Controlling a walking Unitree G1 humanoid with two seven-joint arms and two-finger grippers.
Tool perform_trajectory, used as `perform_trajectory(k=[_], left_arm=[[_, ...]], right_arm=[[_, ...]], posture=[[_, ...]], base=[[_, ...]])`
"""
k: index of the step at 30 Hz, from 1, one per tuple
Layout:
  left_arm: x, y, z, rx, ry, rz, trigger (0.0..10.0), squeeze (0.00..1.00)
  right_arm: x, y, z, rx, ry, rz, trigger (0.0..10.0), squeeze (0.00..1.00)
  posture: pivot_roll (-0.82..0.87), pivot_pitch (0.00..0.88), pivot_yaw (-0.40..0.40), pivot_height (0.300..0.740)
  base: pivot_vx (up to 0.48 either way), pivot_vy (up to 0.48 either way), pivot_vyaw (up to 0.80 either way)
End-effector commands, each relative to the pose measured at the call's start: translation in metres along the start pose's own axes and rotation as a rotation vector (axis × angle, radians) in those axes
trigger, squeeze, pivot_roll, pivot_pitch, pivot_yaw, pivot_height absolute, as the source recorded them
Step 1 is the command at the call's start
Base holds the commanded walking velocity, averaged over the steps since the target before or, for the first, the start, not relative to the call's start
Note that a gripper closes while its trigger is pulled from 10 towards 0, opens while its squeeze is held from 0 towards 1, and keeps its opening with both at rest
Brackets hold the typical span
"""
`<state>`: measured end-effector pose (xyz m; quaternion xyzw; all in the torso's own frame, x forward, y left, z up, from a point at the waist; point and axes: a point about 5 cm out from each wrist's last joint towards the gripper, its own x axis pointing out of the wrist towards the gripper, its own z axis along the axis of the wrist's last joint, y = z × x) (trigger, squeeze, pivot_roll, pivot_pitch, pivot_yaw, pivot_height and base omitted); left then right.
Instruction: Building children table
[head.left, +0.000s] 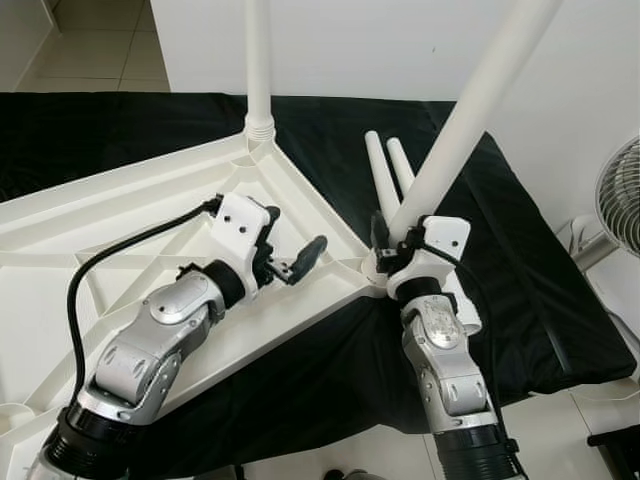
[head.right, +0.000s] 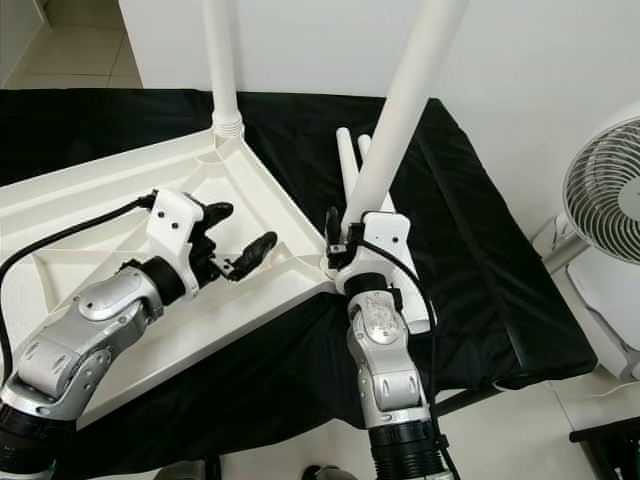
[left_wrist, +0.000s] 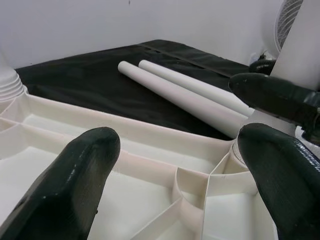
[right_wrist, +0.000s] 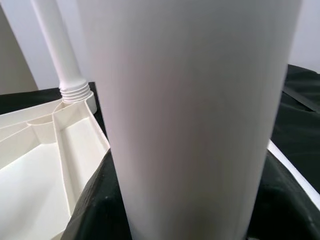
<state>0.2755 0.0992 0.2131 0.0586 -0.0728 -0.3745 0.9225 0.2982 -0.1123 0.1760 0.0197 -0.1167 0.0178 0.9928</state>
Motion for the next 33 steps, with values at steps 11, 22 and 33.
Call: perform_trajectory(k=[11, 22, 33], left_arm=[[0.010, -0.009, -0.002, 0.002, -0.002, -0.145, 10.0, 0.00], [0.012, -0.010, -0.001, 0.003, -0.002, -0.170, 10.0, 0.00], [0.013, -0.009, -0.001, 0.006, 0.005, -0.200, 10.0, 0.00]], right_arm=[[-0.014, -0.037, -0.034, -0.061, 0.170, -0.213, 10.0, 0.00], [-0.016, -0.041, -0.034, -0.057, 0.163, -0.269, 10.0, 0.00], [-0.010, -0.038, -0.032, -0.064, 0.144, -0.357, 10.0, 0.00]], posture=[[0.00, 0.158, -0.012, 0.740], [-0.01, 0.157, 0.009, 0.740], [-0.01, 0.167, 0.036, 0.740]], base=[[0.000, 0.000, 0.00], [0.000, 0.000, 0.00], [0.000, 0.000, 0.00]])
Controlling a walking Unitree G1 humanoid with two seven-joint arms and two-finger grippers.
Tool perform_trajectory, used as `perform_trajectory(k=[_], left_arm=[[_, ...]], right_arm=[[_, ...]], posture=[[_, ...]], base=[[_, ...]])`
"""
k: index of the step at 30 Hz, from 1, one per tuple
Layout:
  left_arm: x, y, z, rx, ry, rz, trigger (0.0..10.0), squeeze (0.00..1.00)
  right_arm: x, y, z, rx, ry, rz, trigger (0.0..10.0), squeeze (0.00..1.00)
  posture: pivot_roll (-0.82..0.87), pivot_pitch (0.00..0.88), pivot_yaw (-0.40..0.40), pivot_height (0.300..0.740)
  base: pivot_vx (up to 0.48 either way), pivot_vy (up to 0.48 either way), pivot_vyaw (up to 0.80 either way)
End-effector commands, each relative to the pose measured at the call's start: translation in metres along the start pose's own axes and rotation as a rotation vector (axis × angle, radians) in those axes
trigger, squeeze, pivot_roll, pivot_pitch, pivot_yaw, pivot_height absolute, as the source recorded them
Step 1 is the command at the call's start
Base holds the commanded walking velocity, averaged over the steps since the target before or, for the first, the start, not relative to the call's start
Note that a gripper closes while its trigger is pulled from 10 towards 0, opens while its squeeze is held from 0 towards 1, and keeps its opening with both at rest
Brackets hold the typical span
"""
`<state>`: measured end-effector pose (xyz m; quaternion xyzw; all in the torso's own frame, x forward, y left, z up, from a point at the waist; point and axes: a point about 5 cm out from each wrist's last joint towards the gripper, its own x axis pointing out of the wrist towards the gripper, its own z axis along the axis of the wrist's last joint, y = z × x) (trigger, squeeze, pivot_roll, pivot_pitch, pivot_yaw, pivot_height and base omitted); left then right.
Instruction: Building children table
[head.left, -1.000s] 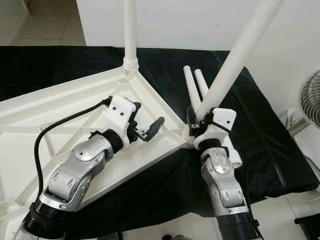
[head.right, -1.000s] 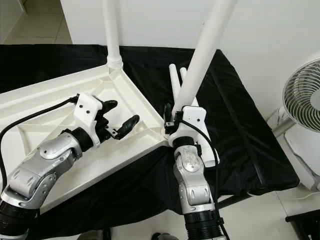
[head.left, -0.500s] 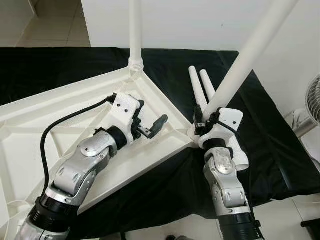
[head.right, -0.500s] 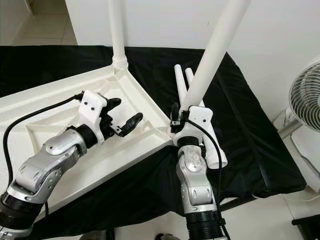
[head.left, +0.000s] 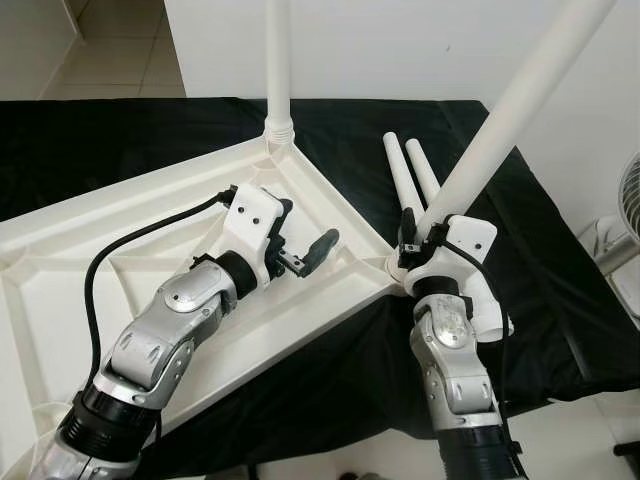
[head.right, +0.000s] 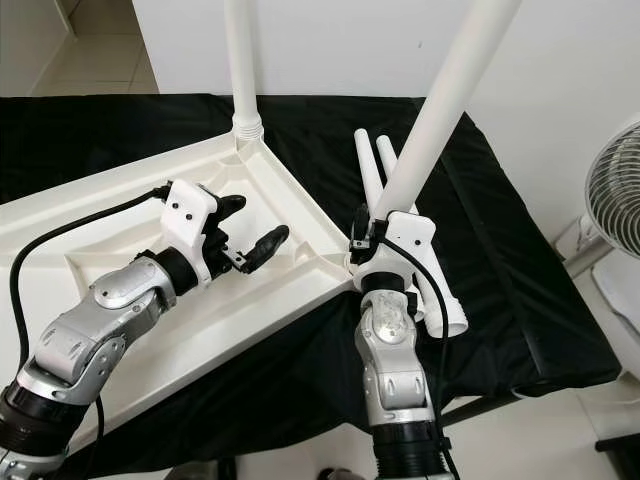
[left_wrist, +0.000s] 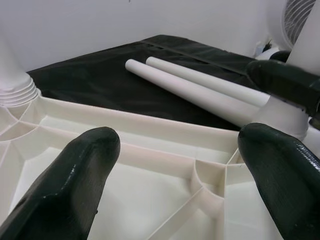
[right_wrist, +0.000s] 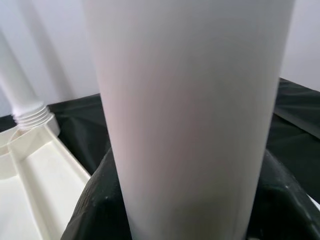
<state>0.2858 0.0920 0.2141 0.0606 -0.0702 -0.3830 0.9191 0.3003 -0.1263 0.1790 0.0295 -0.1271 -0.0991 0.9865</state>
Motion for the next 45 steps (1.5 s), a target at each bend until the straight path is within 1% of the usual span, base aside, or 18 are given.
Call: perform_trajectory(k=[1, 5, 7, 10, 18, 22, 24, 32, 35, 40, 41, 43, 44, 45], left_arm=[[0.001, -0.012, 0.000, 0.006, 0.002, -0.185, 10.0, 0.00], [0.001, -0.012, 0.000, 0.006, 0.003, -0.187, 10.0, 0.00], [0.001, -0.012, 0.000, 0.005, 0.004, -0.190, 10.0, 0.00], [0.001, -0.012, 0.000, 0.005, 0.004, -0.192, 10.0, 0.00], [0.003, -0.014, 0.000, 0.001, 0.000, -0.191, 10.0, 0.00], [0.003, -0.014, -0.001, 0.000, 0.000, -0.190, 10.0, 0.00], [0.004, -0.014, 0.000, 0.000, -0.005, -0.185, 10.0, 0.00], [0.005, -0.014, 0.000, -0.002, -0.010, -0.180, 10.0, 0.00], [0.005, -0.014, 0.000, -0.004, -0.013, -0.177, 10.0, 0.00], [0.005, -0.014, 0.000, -0.004, -0.014, -0.174, 10.0, 0.00], [0.005, -0.014, 0.000, -0.004, -0.014, -0.175, 10.0, 0.00], [0.005, -0.014, 0.000, -0.004, -0.014, -0.175, 10.0, 0.00], [0.005, -0.014, -0.001, -0.004, -0.013, -0.176, 10.0, 0.00], [0.005, -0.014, -0.001, -0.004, -0.013, -0.176, 10.0, 0.00]], right_arm=[[-0.007, -0.025, -0.035, -0.078, 0.162, -0.142, 10.0, 0.00], [-0.007, -0.023, -0.037, -0.078, 0.164, -0.164, 10.0, 0.00], [-0.008, -0.022, -0.038, -0.084, 0.165, -0.195, 10.0, 0.00], [-0.006, -0.017, -0.038, -0.091, 0.159, -0.207, 10.0, 0.00], [-0.003, -0.006, -0.040, -0.094, 0.158, -0.175, 10.0, 0.00], [-0.002, -0.005, -0.040, -0.095, 0.159, -0.173, 10.0, 0.00], [0.000, -0.002, -0.039, -0.093, 0.154, -0.151, 10.0, 0.00], [0.004, -0.001, -0.037, -0.097, 0.147, -0.149, 10.0, 0.00], [0.005, 0.003, -0.035, -0.105, 0.130, -0.115, 10.0, 0.00], [0.005, 0.004, -0.036, -0.109, 0.127, -0.106, 10.0, 0.00], [0.005, 0.004, -0.036, -0.108, 0.126, -0.104, 10.0, 0.29], [0.006, 0.004, -0.036, -0.104, 0.126, -0.104, 10.0, 0.29], [0.006, 0.004, -0.036, -0.104, 0.126, -0.105, 10.0, 0.47], [0.006, 0.004, -0.036, -0.104, 0.126, -0.105, 10.0, 0.47]], posture=[[-0.01, 0.167, 0.036, 0.740], [-0.01, 0.168, 0.036, 0.740], [0.00, 0.166, 0.038, 0.740], [0.00, 0.165, 0.037, 0.740], [-0.01, 0.168, 0.030, 0.740], [-0.01, 0.168, 0.030, 0.740], [-0.01, 0.166, 0.023, 0.740], [-0.02, 0.167, 0.019, 0.740], [-0.02, 0.167, 0.016, 0.740], [-0.02, 0.166, 0.013, 0.740], [-0.02, 0.165, 0.013, 0.740], [-0.02, 0.165, 0.013, 0.740], [-0.02, 0.163, 0.012, 0.740], [-0.02, 0.163, 0.012, 0.740]], base=[[0.000, 0.000, 0.00], [0.000, 0.000, 0.00], [0.000, 0.000, 0.00], [0.000, 0.000, 0.00], [0.000, 0.000, 0.00], [0.000, 0.000, 0.00], [0.000, 0.000, 0.00], [0.000, 0.000, 0.00], [0.000, 0.000, 0.00], [0.000, 0.000, 0.00], [0.000, 0.000, 0.00], [0.000, 0.000, 0.00], [0.000, 0.000, 0.00], [0.000, 0.000, 0.00]])
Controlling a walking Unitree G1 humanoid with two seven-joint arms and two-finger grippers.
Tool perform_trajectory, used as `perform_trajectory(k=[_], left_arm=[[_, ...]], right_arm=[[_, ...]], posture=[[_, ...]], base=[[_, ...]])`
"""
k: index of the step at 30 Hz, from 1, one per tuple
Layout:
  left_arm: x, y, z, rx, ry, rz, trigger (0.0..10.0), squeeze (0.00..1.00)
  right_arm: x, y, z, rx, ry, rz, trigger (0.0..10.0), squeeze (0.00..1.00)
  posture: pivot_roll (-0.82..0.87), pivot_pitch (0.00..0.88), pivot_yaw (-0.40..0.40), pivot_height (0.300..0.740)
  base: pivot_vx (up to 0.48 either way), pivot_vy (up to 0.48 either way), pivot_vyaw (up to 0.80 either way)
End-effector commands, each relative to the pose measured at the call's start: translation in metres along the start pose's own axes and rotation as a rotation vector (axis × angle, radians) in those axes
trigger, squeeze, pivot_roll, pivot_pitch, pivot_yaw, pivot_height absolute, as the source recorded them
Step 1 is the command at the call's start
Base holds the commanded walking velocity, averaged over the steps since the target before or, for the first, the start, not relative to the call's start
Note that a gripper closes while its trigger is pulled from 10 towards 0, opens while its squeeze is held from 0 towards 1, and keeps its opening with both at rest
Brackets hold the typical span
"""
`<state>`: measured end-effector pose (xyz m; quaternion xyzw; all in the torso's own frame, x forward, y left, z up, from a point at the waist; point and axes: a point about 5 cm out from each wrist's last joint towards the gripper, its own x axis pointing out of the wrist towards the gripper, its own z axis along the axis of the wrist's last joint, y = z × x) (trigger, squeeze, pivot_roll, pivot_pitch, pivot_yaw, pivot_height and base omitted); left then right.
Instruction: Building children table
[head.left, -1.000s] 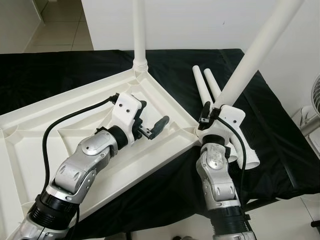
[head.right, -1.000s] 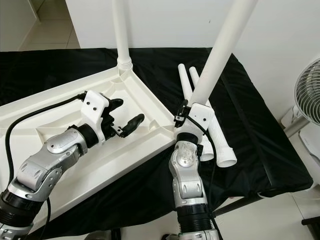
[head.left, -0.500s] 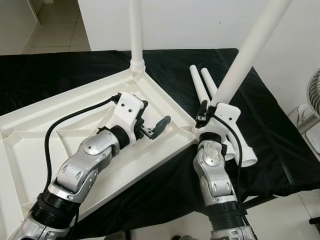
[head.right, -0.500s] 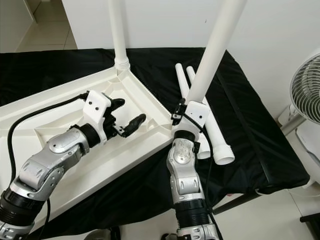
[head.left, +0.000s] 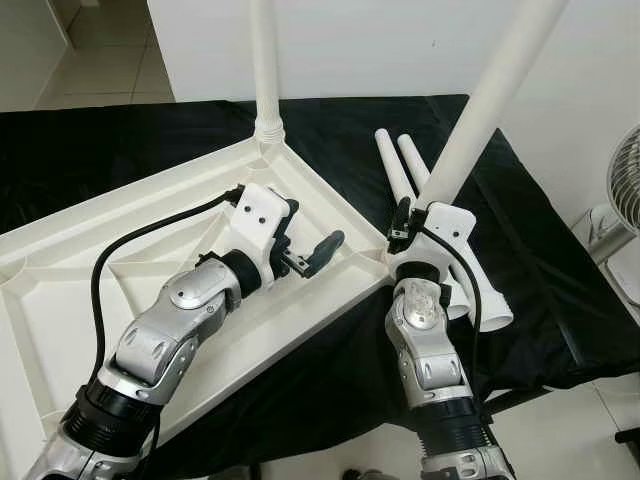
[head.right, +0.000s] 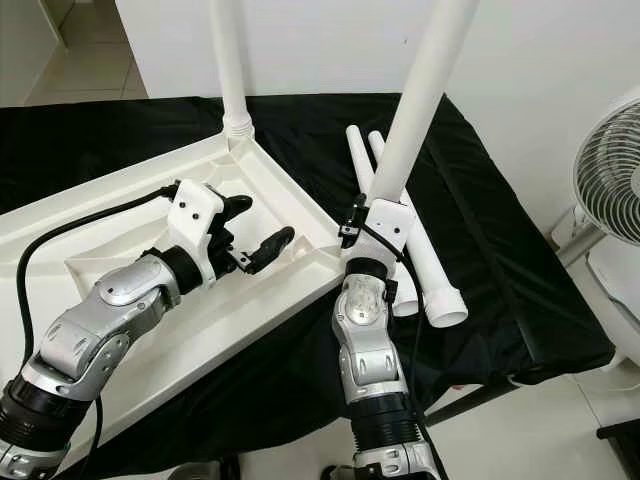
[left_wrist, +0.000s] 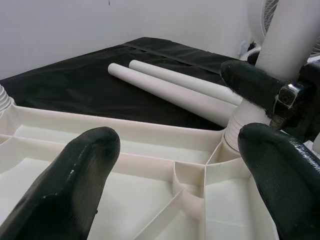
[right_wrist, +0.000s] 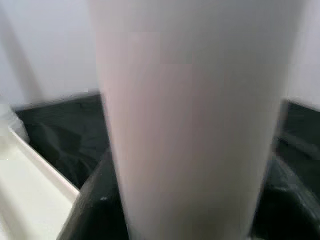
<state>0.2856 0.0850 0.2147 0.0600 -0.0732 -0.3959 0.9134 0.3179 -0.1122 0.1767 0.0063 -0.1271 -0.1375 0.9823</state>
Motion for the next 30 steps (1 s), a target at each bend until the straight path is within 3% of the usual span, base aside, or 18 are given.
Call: perform_trajectory(k=[1, 2, 21, 22, 25, 29, 30], left_arm=[[0.001, -0.009, -0.001, -0.004, -0.005, -0.149, 10.0, 0.00], [0.001, -0.009, -0.001, -0.004, -0.006, -0.150, 10.0, 0.00], [0.001, -0.010, 0.000, -0.001, -0.012, -0.156, 10.0, 0.00], [0.001, -0.010, -0.001, -0.001, -0.012, -0.157, 10.0, 0.00], [0.001, -0.010, -0.001, 0.000, -0.012, -0.157, 10.0, 0.00], [0.001, -0.010, -0.001, -0.002, -0.012, -0.155, 10.0, 0.00], [0.001, -0.010, -0.001, -0.003, -0.012, -0.155, 10.0, 0.00]], right_arm=[[-0.006, -0.012, -0.029, -0.049, 0.132, -0.028, 10.0, 0.81], [-0.006, -0.012, -0.028, -0.048, 0.126, -0.025, 10.0, 1.00], [-0.003, -0.010, -0.018, -0.010, 0.039, 0.063, 10.0, 1.00], [-0.002, -0.011, -0.010, 0.009, -0.019, 0.096, 10.0, 0.00], [-0.002, -0.012, -0.007, 0.022, -0.038, 0.107, 10.0, 0.00], [0.008, -0.029, 0.012, 0.071, -0.139, 0.115, 10.0, 0.00], [0.013, -0.038, 0.020, 0.089, -0.180, 0.111, 0.0, 0.00]], posture=[[-0.02, 0.163, 0.012, 0.740], [-0.02, 0.163, 0.012, 0.740], [-0.02, 0.149, 0.014, 0.740], [-0.02, 0.148, 0.014, 0.740], [-0.02, 0.148, 0.014, 0.740], [-0.02, 0.147, 0.014, 0.740], [-0.03, 0.147, 0.017, 0.740]], base=[[0.000, 0.000, 0.00], [0.000, 0.000, 0.00], [0.000, 0.000, 0.00], [0.000, 0.000, 0.00], [0.000, 0.000, 0.00], [0.000, 0.000, 0.00], [0.000, 0.000, 0.00]])
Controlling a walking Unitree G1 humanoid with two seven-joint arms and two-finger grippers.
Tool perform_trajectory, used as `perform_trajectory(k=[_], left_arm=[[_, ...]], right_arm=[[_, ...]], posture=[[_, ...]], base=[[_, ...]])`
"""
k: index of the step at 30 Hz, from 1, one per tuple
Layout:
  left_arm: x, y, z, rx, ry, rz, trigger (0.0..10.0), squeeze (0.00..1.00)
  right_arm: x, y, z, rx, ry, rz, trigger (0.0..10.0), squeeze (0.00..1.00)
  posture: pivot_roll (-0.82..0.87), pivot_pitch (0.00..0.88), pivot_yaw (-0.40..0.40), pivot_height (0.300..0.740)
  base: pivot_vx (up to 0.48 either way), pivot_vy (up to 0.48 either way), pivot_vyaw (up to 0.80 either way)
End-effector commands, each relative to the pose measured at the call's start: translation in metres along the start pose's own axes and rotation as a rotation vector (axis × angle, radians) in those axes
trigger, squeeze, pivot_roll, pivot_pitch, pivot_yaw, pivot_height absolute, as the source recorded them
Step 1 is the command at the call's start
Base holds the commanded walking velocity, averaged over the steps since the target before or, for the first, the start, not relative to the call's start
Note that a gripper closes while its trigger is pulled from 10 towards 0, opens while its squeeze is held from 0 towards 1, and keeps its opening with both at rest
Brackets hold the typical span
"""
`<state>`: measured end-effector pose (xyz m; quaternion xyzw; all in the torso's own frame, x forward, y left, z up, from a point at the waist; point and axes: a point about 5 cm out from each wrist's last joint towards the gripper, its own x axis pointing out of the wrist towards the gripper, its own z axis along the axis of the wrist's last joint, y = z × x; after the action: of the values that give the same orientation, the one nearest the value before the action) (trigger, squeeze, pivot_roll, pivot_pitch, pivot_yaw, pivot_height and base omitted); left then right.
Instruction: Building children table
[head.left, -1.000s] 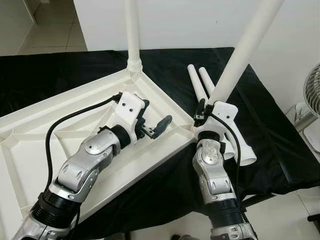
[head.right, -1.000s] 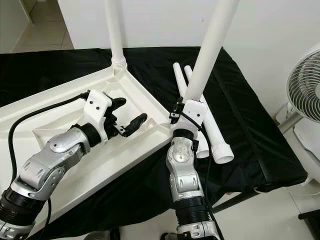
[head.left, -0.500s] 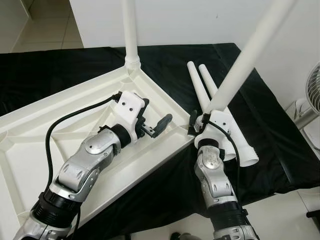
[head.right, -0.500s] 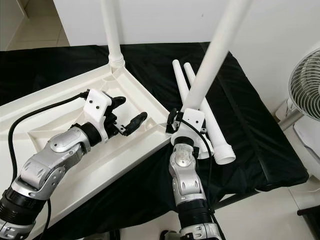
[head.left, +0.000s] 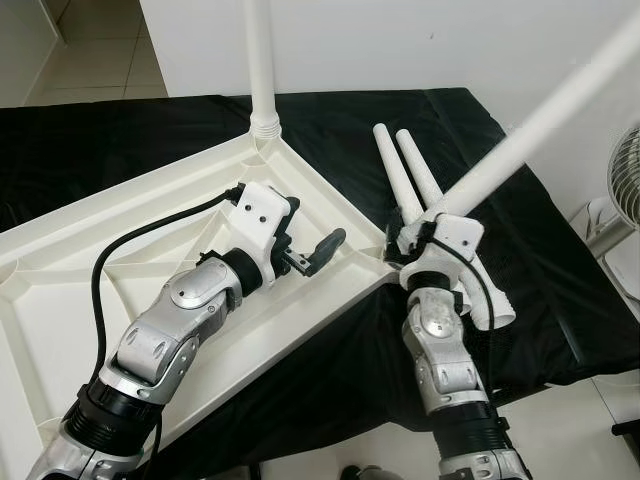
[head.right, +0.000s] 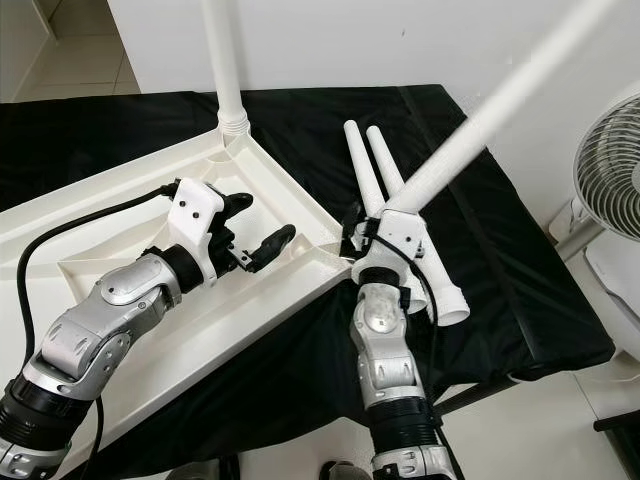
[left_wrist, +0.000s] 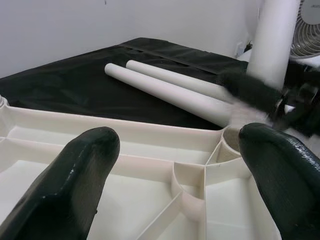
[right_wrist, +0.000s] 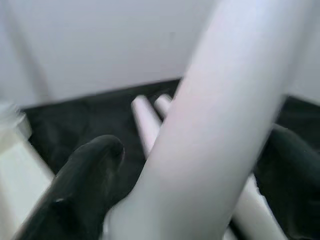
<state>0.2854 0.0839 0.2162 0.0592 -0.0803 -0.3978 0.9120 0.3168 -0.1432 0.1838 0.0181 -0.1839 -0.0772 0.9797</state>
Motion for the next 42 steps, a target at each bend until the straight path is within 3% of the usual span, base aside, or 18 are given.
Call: perform_trajectory(k=[1, 3, 6, 20, 21, 22, 23, 31, 32, 34, 35, 42], left_arm=[[0.000, -0.009, -0.002, -0.009, 0.002, -0.151, 10.0, 0.00], [0.002, -0.010, -0.003, -0.016, -0.001, -0.154, 10.0, 0.00], [0.003, -0.010, -0.003, -0.022, -0.006, -0.157, 10.0, 0.00], [0.012, -0.006, 0.000, -0.018, -0.026, -0.150, 10.0, 0.00], [0.013, -0.005, 0.000, -0.019, -0.026, -0.149, 10.0, 0.00], [0.013, -0.005, 0.000, -0.020, -0.025, -0.149, 10.0, 0.00], [0.013, -0.004, 0.000, -0.020, -0.025, -0.153, 10.0, 0.00], [0.013, 0.001, 0.002, -0.030, -0.023, -0.164, 10.0, 0.00], [0.013, 0.002, 0.002, -0.039, -0.022, -0.167, 10.0, 0.05], [0.012, 0.001, 0.002, -0.047, -0.021, -0.174, 10.0, 0.05], [0.012, 0.001, 0.001, -0.064, -0.021, -0.180, 10.0, 1.00], [0.011, 0.000, 0.001, -0.076, -0.020, -0.192, 10.0, 1.00]], right_arm=[[0.005, -0.008, 0.013, 0.030, -0.074, -0.004, 0.0, 0.00], [0.016, -0.030, 0.019, 0.049, -0.081, -0.015, 0.0, 0.00], [0.019, -0.041, 0.020, 0.053, -0.074, -0.017, 0.0, 0.00], [0.013, -0.049, 0.019, 0.069, -0.058, 0.017, 0.0, 0.00], [0.013, -0.049, 0.019, 0.069, -0.050, 0.031, 5.4, 0.00], [0.013, -0.049, 0.019, 0.068, -0.046, 0.040, 5.4, 0.00], [0.014, -0.047, 0.019, 0.065, -0.043, 0.053, 10.0, 0.00], [0.010, -0.045, 0.017, 0.053, -0.037, 0.076, 10.0, 0.00], [0.009, -0.045, 0.016, 0.056, -0.033, 0.075, 10.0, 0.00], [0.009, -0.045, 0.016, 0.056, -0.032, 0.075, 10.0, 0.00], [0.008, -0.044, 0.015, 0.059, -0.029, 0.078, 10.0, 0.00], [0.004, -0.038, 0.014, 0.060, -0.018, 0.100, 10.0, 0.00]], posture=[[-0.03, 0.147, 0.017, 0.740], [-0.04, 0.147, 0.018, 0.740], [-0.05, 0.149, 0.022, 0.740], [-0.12, 0.162, 0.000, 0.740], [-0.12, 0.159, 0.005, 0.740], [-0.12, 0.159, 0.005, 0.740], [-0.12, 0.163, 0.013, 0.740], [-0.12, 0.167, 0.028, 0.740], [-0.12, 0.168, 0.030, 0.740], [-0.12, 0.168, 0.031, 0.740], [-0.12, 0.171, 0.034, 0.740], [-0.12, 0.177, 0.038, 0.740]], base=[[0.000, 0.000, 0.00], [0.000, 0.000, 0.00], [0.000, 0.000, 0.00], [0.000, 0.000, 0.00], [0.000, 0.000, 0.00], [0.000, 0.000, 0.00], [0.000, 0.000, 0.00], [0.000, 0.000, 0.00], [0.000, 0.000, 0.00], [0.000, 0.000, 0.00], [0.000, 0.000, 0.00], [0.000, 0.000, 0.00]])
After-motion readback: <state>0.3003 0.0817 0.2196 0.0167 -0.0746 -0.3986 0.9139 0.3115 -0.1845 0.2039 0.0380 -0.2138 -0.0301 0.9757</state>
